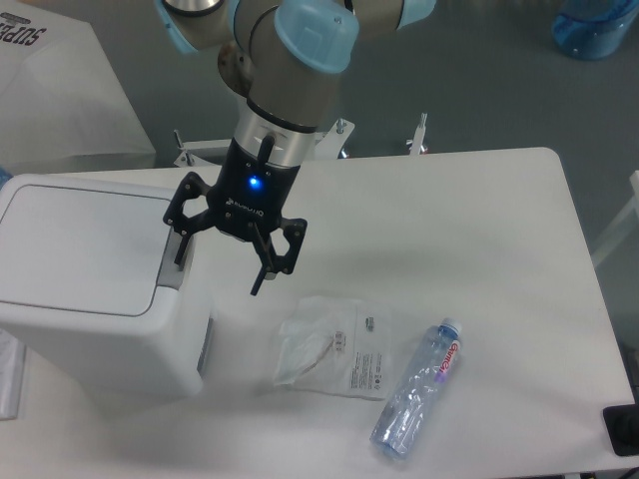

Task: Open the trash can
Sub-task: 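Push the gripper finger against the lid edge to flip it open, then withdraw the gripper from the open trash can back over the bottle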

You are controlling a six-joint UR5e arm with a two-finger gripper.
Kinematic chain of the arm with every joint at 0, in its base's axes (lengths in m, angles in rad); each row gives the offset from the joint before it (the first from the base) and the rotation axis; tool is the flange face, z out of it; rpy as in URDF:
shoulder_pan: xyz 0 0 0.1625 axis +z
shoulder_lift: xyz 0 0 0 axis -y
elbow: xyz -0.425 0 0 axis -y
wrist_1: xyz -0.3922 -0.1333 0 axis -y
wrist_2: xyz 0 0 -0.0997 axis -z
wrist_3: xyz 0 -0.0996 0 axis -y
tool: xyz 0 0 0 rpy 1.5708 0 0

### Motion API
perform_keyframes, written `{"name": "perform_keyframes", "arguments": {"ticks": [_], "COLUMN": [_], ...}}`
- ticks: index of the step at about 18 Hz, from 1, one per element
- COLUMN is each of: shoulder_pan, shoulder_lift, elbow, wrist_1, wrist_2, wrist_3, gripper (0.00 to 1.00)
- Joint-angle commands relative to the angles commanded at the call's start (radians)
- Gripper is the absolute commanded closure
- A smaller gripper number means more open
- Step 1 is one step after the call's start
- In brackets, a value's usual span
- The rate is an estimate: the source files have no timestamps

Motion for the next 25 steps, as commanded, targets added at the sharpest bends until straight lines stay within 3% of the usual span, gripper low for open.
{"name": "perform_keyframes", "arguments": {"ticks": [10,12,16,20,25], "shoulder_pan": [0.002,0.055,0.141,0.182,0.23], "shoulder_lift": [-0.003,-0.02,-0.087,-0.193,-0.279], "elbow": [0.021,0.063,0.118,0.178,0.225], "wrist_1": [0.0,0.018,0.06,0.127,0.13], "wrist_2": [-0.003,-0.005,-0.002,0.023,0.197], "wrist_3": [-0.003,-0.003,0.006,0.032,0.194], "gripper": [0.0,0.0,0.0,0.0,0.0]}}
